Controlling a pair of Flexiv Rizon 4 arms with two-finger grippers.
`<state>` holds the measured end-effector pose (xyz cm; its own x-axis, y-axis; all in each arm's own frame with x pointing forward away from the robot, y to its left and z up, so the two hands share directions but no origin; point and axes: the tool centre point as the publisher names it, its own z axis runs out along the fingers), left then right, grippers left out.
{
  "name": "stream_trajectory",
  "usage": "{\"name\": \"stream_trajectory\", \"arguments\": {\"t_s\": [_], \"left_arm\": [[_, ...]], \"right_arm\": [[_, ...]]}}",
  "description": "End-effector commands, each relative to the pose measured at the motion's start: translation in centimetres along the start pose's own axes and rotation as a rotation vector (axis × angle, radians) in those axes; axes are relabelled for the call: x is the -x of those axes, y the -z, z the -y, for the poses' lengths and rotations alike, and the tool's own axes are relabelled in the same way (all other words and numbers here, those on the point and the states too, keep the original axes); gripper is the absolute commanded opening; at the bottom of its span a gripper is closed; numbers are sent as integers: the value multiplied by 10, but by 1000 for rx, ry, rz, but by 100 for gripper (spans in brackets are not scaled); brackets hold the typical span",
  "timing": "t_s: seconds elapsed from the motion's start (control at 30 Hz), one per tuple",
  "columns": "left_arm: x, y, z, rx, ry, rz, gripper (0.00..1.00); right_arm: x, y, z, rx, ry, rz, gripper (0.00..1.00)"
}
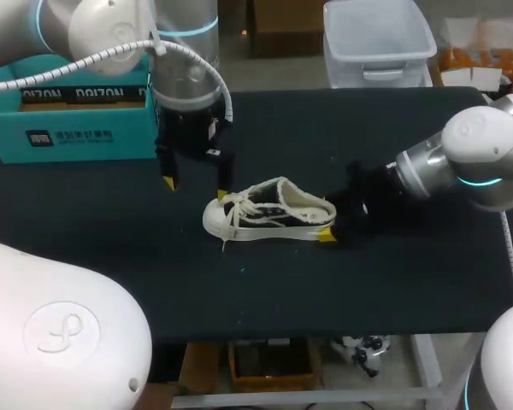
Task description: Open the shoe tongue, take the insole out of the shoe, put the insole back into the shoe, and pack the shoe into the shoebox
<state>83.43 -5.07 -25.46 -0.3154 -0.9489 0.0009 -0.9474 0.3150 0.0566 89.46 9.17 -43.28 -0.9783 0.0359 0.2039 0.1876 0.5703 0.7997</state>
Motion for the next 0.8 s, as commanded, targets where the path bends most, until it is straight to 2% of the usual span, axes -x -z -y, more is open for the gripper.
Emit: {"name": "stream_trajectory", "arguments": {"t_s": [0.03, 0.1, 0.2, 0.47, 0.63, 0.8], "left_arm": [[-2, 0, 0, 2, 1, 5, 100], [-2, -1, 1, 5, 2, 3, 100], [-4, -2, 2, 9, 3, 2, 100], [-10, -2, 3, 18, 2, -2, 100], [-25, 1, 8, 20, -3, -2, 100], [-45, 3, 18, -1, 50, 3, 100]], "right_arm": [[5, -8, 12, 12, 4, 0, 100], [6, -8, 11, 12, 9, 2, 100], [8, -9, 11, 10, 12, 4, 0], [9, -11, 13, 33, 33, 24, 0], [9, -10, 11, 40, 35, 29, 0], [9, -10, 11, 40, 35, 29, 0]]}}
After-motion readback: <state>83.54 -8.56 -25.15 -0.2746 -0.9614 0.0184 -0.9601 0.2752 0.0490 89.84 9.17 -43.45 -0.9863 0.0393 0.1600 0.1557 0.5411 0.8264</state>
